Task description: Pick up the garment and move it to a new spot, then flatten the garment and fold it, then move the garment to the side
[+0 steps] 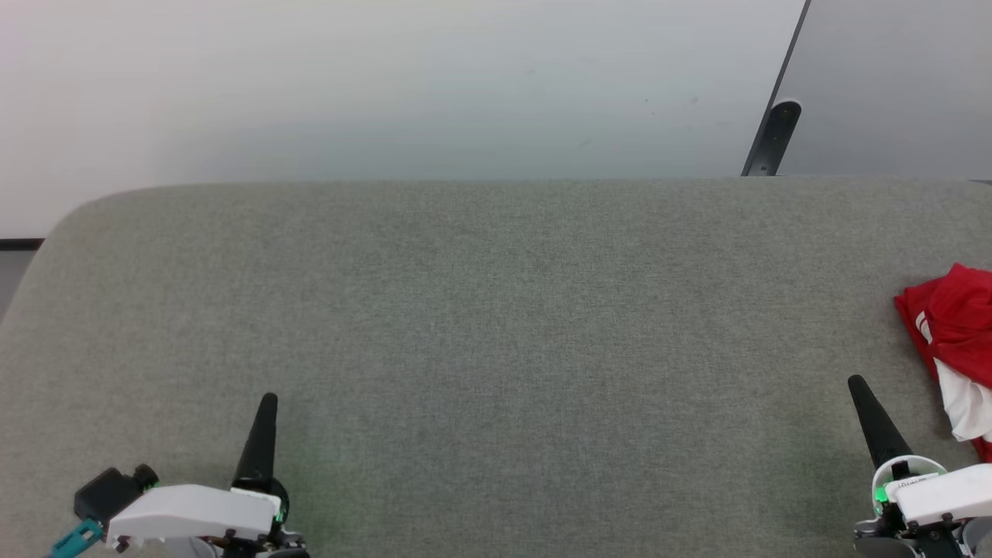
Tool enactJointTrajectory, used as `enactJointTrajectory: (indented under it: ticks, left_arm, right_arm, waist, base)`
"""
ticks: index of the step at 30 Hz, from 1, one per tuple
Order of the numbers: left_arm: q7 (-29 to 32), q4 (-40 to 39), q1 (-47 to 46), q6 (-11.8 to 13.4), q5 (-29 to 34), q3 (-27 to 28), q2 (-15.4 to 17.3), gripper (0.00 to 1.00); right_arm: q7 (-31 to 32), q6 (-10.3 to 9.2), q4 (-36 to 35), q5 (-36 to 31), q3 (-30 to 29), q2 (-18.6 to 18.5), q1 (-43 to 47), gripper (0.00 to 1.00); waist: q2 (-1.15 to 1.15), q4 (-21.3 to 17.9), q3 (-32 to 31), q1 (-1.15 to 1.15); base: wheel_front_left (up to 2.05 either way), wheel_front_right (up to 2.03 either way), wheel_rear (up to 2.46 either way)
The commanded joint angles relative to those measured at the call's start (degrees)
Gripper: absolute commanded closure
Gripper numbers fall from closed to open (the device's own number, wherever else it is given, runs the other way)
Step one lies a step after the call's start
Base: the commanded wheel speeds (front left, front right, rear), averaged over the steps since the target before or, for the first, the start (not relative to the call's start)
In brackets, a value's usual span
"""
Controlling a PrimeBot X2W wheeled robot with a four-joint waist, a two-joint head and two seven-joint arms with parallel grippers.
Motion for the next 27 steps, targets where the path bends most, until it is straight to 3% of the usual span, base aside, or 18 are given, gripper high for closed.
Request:
enactJointTrajectory:
  ticks: [1, 27]
  left_arm:
    - [0.25, -0.24, -0.91, -0.50, -1.20, 0.37, 0.04, 1.00]
    - [3.58, 0.85, -1.51, -1.25, -13.39, 1.60, -1.65, 1.00]
  right_arm:
    - [-0.21, -0.03, -0.23, 1.53, -0.39, 0.04, -1.10, 1.00]
    - [-0.68, -0.04, 1.84, 11.38, -0.84, 2.56, -1.59, 1.00]
  waist:
    - [0.00, 0.00, -0.07, 0.00]
    - [0.00, -0.10, -1.45, 0.00]
  base:
    - [0.00, 0.00, 0.00]
    - [0.00, 0.00, 0.00]
